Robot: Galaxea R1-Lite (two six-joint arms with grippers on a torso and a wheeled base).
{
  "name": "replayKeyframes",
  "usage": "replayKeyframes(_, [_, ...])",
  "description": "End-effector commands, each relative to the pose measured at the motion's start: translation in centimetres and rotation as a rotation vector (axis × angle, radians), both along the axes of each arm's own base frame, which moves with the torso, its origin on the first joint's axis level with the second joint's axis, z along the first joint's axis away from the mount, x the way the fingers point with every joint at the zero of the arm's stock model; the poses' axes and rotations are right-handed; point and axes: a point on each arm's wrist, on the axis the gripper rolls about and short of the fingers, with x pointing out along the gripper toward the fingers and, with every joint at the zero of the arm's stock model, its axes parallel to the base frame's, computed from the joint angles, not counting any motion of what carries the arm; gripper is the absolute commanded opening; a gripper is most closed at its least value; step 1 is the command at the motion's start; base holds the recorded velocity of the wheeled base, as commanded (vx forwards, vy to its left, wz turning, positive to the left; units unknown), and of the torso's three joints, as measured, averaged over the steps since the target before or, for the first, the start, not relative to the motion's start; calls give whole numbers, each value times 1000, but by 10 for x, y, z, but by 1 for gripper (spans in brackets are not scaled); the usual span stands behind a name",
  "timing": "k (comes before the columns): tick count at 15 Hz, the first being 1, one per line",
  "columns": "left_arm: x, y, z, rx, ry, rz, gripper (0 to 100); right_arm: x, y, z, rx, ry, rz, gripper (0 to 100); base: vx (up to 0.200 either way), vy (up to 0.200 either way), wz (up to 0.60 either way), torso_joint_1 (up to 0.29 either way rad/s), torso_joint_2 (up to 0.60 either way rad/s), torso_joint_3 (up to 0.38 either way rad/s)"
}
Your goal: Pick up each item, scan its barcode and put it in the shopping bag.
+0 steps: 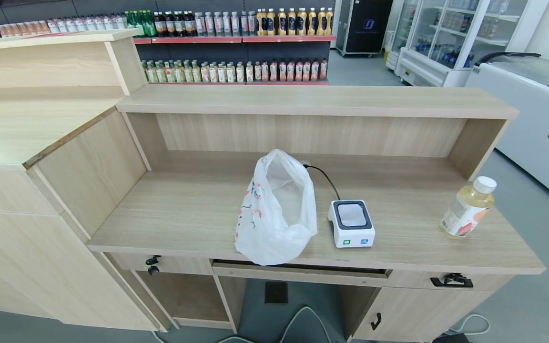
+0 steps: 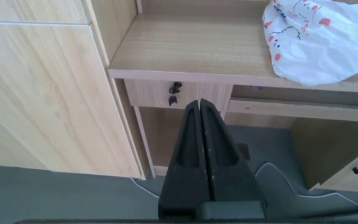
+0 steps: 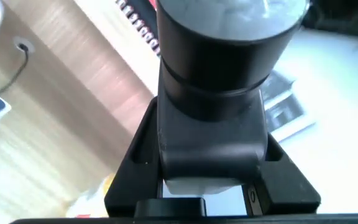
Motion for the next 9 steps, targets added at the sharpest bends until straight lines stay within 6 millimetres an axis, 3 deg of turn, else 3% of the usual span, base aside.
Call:
replayKeyframes(1, [0, 0, 0, -1, 0, 0, 0, -1, -4, -4, 47, 41, -17, 0, 0, 0, 0, 0, 0, 0])
replayKeyframes(5, [0, 0, 0, -1, 0, 0, 0, 4, -7, -15, 253, 167, -28, 0, 0, 0, 0, 0, 0, 0])
replayKeyframes(7, [0, 0, 0, -1, 0, 0, 0, 6, -9, -19, 396, 195, -130, 0, 0, 0, 600, 2, 5, 5])
replayKeyframes(9, [0, 0, 0, -1, 0, 0, 0, 10, 0, -15, 561, 237, -207, 0, 0, 0, 600, 5, 5, 5])
